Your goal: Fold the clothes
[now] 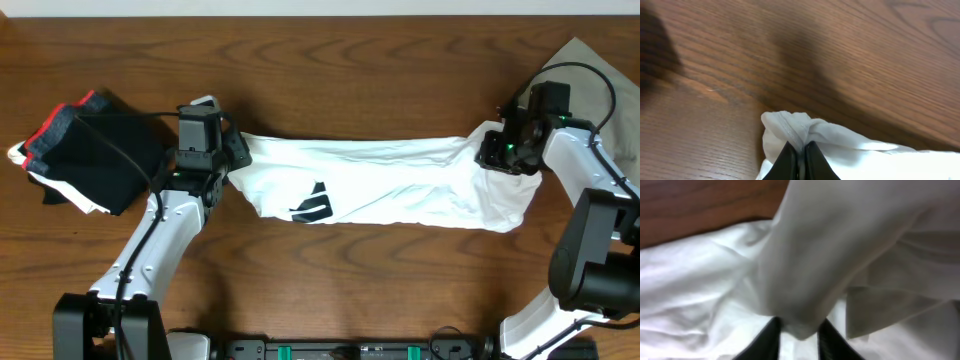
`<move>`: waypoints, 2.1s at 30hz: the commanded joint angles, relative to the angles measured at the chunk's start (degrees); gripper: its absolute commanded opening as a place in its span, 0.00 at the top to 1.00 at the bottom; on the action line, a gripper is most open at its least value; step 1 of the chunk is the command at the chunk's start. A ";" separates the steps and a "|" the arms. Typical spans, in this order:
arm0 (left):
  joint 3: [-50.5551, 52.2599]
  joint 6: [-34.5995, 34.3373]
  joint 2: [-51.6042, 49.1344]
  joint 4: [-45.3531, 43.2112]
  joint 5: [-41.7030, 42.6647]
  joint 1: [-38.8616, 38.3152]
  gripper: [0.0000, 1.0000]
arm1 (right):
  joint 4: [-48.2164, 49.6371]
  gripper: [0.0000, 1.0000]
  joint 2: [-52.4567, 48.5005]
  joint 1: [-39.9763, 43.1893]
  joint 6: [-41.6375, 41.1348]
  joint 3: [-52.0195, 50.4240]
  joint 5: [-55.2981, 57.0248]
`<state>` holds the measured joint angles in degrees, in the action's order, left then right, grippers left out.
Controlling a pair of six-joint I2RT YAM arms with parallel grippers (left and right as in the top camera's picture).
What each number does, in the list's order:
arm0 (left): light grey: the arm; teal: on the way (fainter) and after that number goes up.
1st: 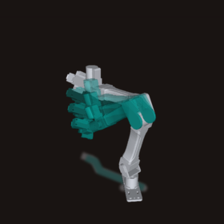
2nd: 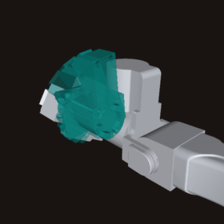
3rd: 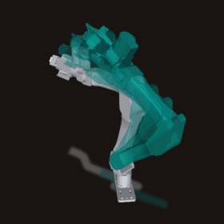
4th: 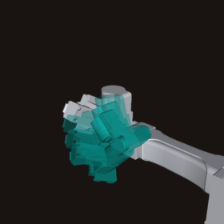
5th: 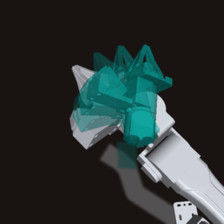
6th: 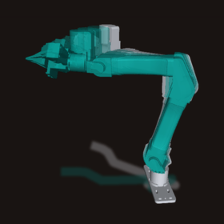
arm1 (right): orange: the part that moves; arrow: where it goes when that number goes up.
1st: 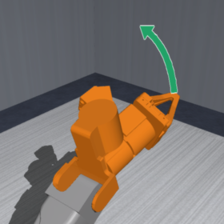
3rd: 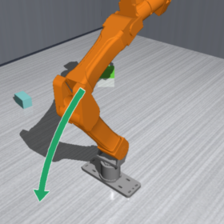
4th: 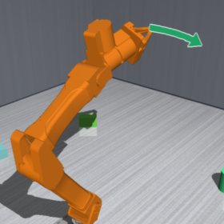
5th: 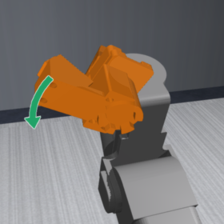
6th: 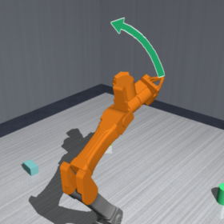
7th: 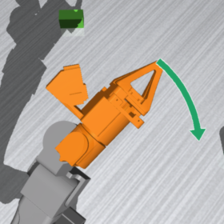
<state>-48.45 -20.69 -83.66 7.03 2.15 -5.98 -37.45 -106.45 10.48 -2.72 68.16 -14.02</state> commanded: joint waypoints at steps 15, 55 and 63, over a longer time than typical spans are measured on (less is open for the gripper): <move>-0.98 1.01 9.05 3.26 -2.38 0.44 0.94 | -8.61 0.99 6.05 -0.31 -1.90 6.23 1.55; -24.76 0.94 40.46 34.07 -2.62 0.61 0.94 | -53.27 0.97 31.23 7.15 4.94 50.95 8.24; -24.76 0.96 29.20 32.76 -2.62 0.61 0.94 | -51.17 0.95 22.40 7.10 5.20 50.99 4.74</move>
<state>-72.71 -20.51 -49.30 40.56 0.84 -5.76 -89.06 -78.52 17.19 2.11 119.35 -7.40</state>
